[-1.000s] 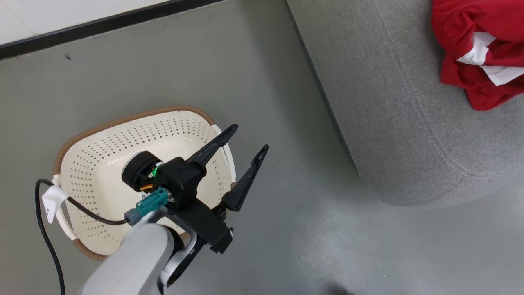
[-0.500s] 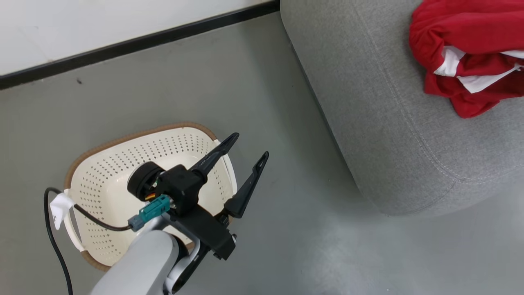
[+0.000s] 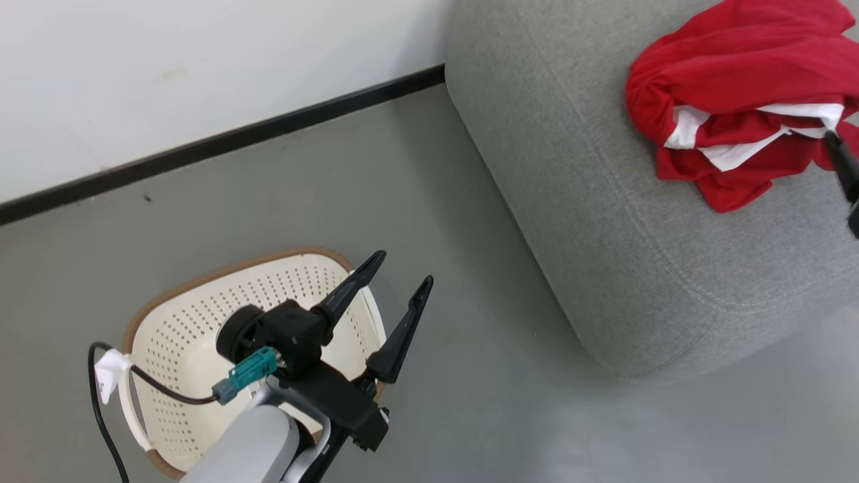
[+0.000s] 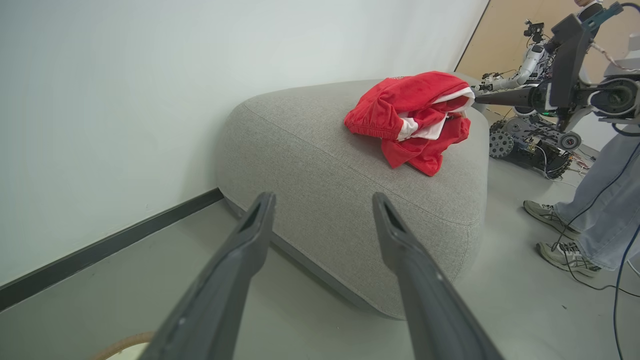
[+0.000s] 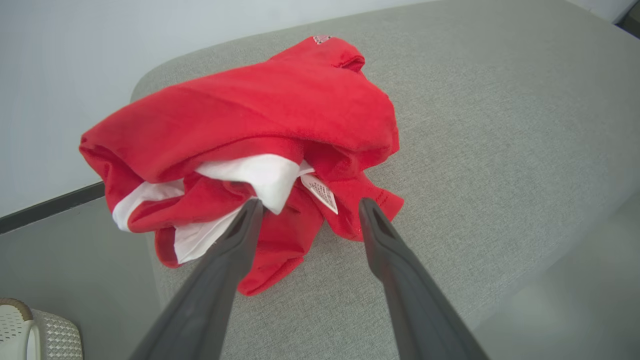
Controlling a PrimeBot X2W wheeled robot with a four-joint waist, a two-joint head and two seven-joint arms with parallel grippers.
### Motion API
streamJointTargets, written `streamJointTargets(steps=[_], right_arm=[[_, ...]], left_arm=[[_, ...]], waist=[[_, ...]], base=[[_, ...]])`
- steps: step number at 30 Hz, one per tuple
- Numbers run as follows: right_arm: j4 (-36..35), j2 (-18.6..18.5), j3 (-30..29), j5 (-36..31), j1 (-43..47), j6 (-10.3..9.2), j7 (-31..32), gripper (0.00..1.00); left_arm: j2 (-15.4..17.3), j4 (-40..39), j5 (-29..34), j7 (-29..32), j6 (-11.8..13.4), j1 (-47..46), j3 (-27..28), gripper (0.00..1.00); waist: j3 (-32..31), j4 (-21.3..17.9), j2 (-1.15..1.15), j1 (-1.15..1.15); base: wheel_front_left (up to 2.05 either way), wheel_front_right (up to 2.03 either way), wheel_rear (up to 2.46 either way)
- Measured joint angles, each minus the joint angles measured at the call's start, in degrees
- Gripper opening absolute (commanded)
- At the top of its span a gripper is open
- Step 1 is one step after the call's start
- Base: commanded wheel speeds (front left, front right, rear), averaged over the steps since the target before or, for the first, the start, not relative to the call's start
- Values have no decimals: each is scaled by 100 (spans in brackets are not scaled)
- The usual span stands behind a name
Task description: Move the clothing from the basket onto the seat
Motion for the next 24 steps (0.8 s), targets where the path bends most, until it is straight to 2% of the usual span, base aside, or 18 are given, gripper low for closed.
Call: streamJointTargets(steps=[6, 15, 24], right_arm=[[-589, -493, 133, 304, 69, 0, -167, 100], [-1548, -543, 182, 485, 873, 0, -755, 100], [-2475, -608, -45, 570, 1613, -1, -1533, 100]], left_arm=[[-51, 100, -48, -70, 69, 77, 71, 100], [-132, 225, -82, -154, 81, 124, 160, 100], [-170, 265, -132, -231, 170, 207, 240, 100]], waist=[[-303, -50, 0, 0], [-682, 45, -1, 0], [-904, 385, 0, 1]], base=[[0, 0, 0], [0, 0, 0], [0, 0, 0]])
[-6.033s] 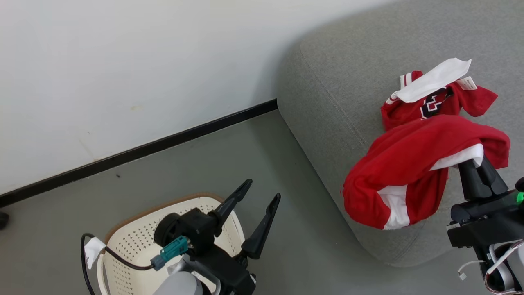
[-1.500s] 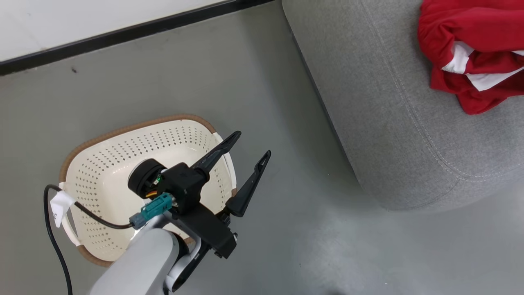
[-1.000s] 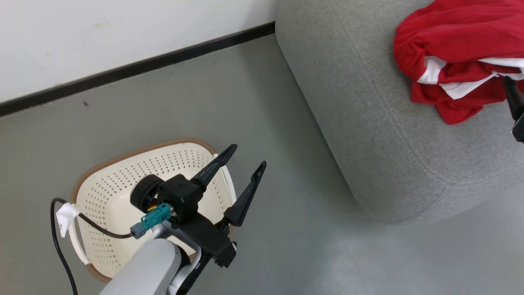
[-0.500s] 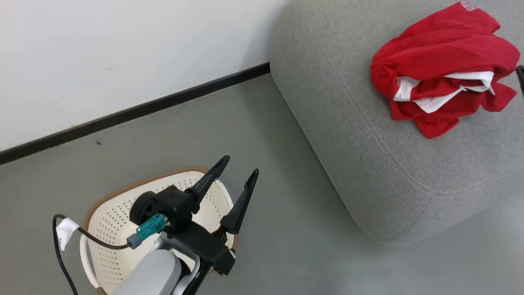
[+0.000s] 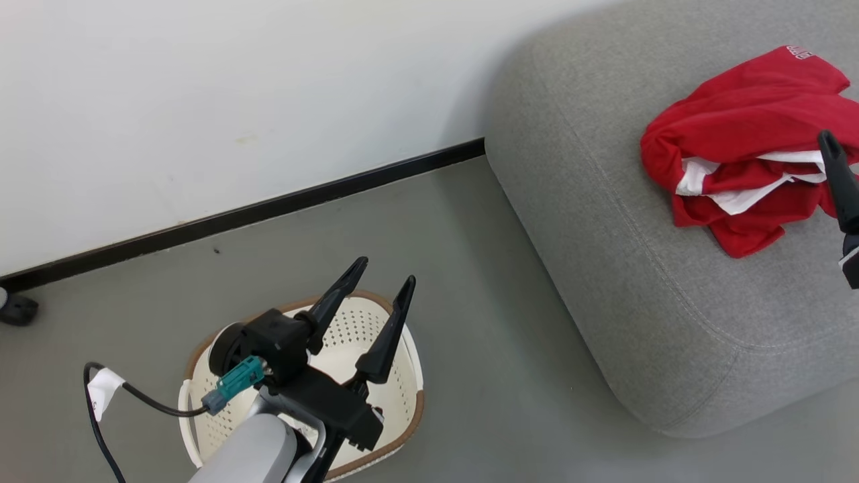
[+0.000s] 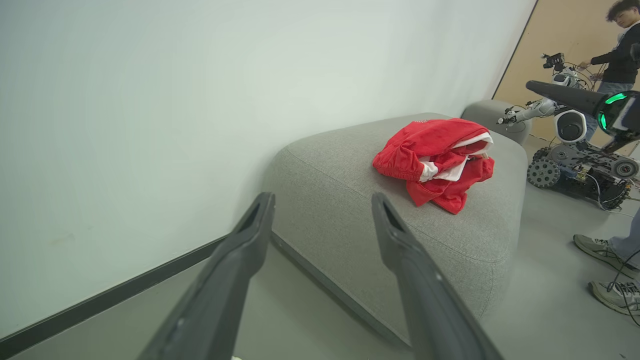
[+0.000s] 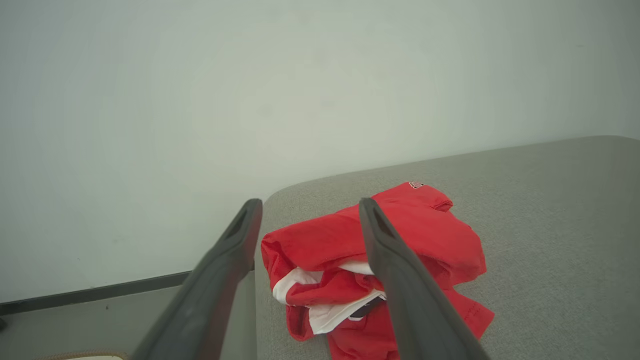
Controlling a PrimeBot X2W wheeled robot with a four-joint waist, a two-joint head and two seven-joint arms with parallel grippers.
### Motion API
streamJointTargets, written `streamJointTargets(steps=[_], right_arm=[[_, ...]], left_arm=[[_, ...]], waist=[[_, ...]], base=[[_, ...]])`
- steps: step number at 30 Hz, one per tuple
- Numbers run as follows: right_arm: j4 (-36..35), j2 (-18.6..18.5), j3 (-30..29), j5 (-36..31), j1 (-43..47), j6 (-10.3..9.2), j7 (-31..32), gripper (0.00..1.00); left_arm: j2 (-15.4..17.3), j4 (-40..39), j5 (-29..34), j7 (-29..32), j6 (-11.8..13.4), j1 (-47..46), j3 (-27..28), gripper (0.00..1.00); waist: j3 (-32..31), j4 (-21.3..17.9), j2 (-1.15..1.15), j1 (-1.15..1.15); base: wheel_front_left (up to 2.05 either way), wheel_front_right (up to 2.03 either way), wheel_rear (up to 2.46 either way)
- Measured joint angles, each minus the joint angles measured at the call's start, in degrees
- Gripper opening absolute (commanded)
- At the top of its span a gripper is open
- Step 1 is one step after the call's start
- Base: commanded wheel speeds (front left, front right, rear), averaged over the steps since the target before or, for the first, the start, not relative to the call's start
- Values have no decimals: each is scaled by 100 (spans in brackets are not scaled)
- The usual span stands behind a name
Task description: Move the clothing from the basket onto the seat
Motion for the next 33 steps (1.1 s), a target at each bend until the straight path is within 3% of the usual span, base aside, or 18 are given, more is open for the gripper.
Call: streamJointTargets(steps=[5, 11, 24, 33], right_arm=[[-464, 2, -25, -59, 305, -82, -303, 100], [-959, 22, -75, -235, 734, -377, -654, 100], [-1752, 267, -231, -310, 1814, -948, -776, 100], [-2098, 521, -170, -604, 2254, -1080, -820, 100]], left_arm=[[-2, 19, -13, -23, 122, 87, 100, 100], [-66, 153, -46, -70, 132, 86, 141, 100], [-27, 364, -236, -124, 332, 423, 453, 100], [86, 431, -244, -167, 542, 715, 673, 100]], waist=[[-68, 181, 0, 0], [-165, 472, 0, 0], [-446, 1134, 1, 0], [-620, 1523, 1, 1]], base=[[0, 0, 0], [0, 0, 0], [0, 0, 0], [0, 0, 0]])
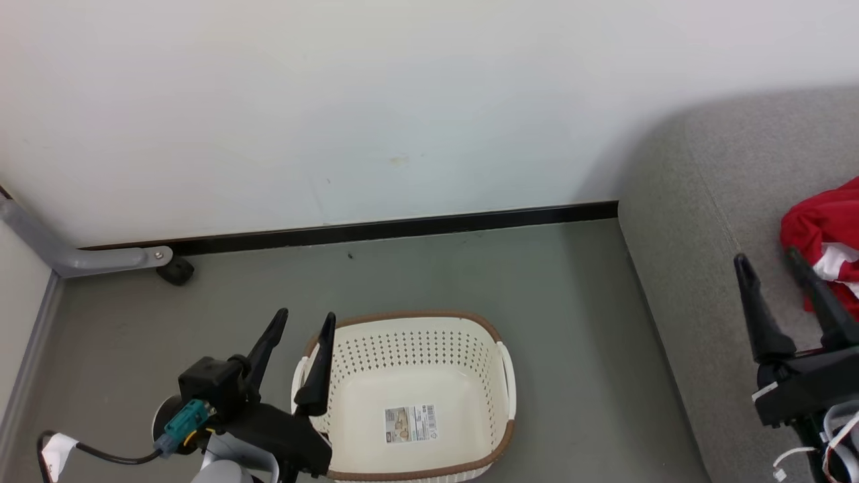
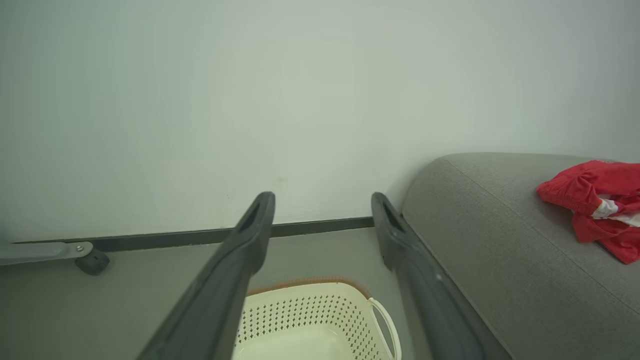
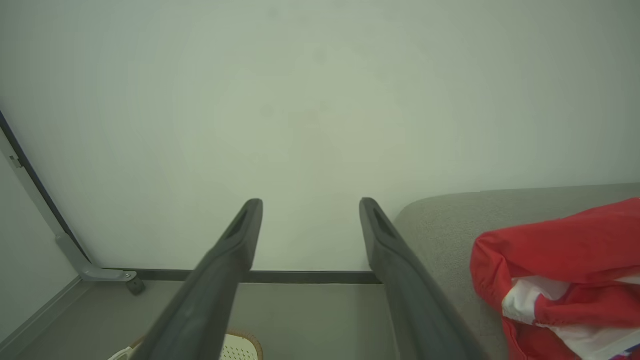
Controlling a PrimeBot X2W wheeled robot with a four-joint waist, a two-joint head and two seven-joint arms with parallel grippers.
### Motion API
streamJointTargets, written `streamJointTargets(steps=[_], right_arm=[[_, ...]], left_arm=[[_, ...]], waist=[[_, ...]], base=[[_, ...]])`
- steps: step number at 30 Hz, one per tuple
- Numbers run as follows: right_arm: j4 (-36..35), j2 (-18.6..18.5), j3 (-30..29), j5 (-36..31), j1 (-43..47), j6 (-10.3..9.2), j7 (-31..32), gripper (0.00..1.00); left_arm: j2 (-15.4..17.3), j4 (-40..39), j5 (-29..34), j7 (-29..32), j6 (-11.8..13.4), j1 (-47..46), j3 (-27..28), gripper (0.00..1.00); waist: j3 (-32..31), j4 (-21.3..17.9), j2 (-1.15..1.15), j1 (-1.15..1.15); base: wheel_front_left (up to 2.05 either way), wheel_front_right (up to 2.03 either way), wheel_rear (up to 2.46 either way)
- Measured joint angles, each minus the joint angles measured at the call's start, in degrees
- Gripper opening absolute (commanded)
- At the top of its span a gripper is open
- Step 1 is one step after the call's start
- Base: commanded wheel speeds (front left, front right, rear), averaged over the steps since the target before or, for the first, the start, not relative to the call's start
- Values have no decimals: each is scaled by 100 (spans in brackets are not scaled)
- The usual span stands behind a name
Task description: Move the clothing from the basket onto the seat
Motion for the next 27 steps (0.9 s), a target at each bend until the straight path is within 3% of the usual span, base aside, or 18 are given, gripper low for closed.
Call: streamJointTargets(steps=[18, 27], right_arm=[[-431, 821, -336, -387, 780, -243, -5, 100], [-310, 1124, -461, -666, 808, -245, -5, 100]], left_arm=[[-212, -22, -115, -55, 331, 651, 653, 100], [-361, -87, 75, -55, 464, 739, 1049, 100]], waist=[[-233, 241, 0, -1], [-192, 273, 0, 0]], base=[[0, 0, 0], [0, 0, 0]])
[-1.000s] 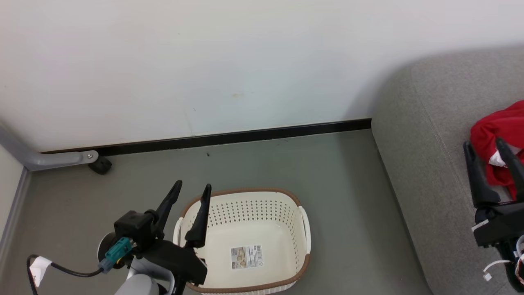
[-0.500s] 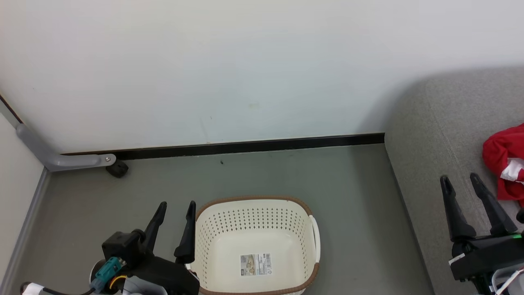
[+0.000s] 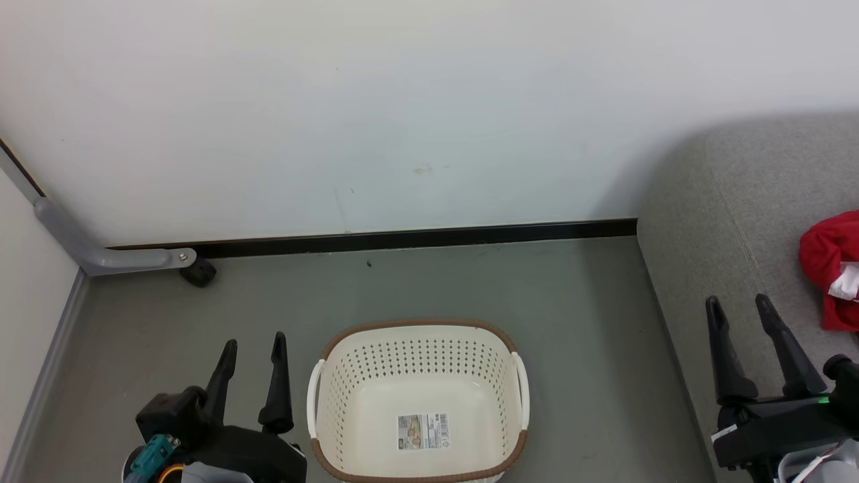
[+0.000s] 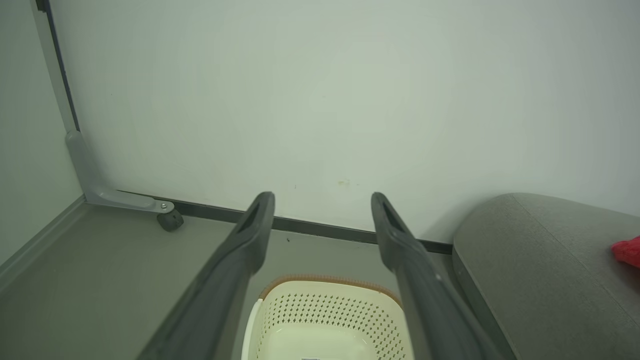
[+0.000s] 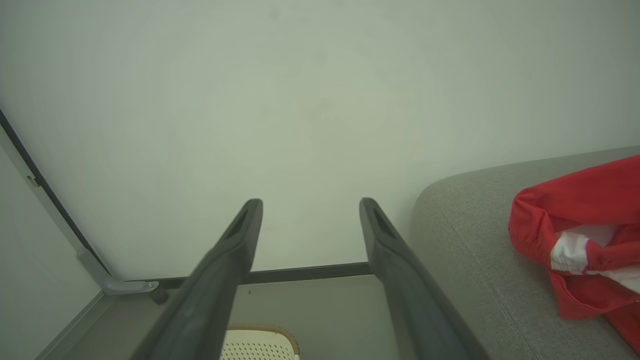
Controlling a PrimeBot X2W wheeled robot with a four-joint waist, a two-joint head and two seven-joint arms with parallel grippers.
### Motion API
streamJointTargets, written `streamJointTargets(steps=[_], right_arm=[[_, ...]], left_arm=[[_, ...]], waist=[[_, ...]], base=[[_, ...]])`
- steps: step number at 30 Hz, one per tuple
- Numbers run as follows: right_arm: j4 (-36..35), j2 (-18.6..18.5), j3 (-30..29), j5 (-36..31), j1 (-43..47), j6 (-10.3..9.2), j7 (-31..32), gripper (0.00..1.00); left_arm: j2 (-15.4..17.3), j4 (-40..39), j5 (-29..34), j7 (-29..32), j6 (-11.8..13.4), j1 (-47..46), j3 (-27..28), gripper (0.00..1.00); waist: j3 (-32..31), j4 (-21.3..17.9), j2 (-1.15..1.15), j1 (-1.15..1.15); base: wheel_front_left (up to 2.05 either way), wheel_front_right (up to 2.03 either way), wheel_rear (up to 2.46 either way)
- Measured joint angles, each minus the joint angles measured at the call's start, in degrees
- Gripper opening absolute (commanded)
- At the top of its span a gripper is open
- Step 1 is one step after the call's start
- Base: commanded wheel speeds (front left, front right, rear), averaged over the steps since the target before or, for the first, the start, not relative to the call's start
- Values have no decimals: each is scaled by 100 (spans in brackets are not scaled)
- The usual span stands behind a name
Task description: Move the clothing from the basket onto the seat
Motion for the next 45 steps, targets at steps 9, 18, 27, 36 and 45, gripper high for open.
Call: streamJointTargets(steps=[9, 18, 27, 36, 45], right_arm=[[118, 288, 64, -199, 19, 53, 0, 100], [305, 390, 14, -409, 8, 221, 1, 100], [382, 470, -89, -546, -13, 369, 0, 100], [464, 547, -170, -675, -86, 493, 0, 100], [504, 631, -275, -808, -87, 614, 0, 100]], left_arm=[[-41, -11, 336, 0, 1, 56, 196, 100], [-45, -92, 639, 0, 8, 155, 360, 100], [-46, -136, 772, 0, 9, 155, 553, 100], [-42, -155, 998, 0, 8, 155, 566, 100], [-94, -152, 1051, 0, 0, 156, 615, 100]], waist=[[49, -7, 0, 0], [104, -49, 0, 0], [131, -78, 0, 0], [142, -93, 0, 0], [141, -100, 0, 0]], base=[[0, 0, 0], [0, 0, 0], [0, 0, 0], [0, 0, 0], [0, 0, 0]])
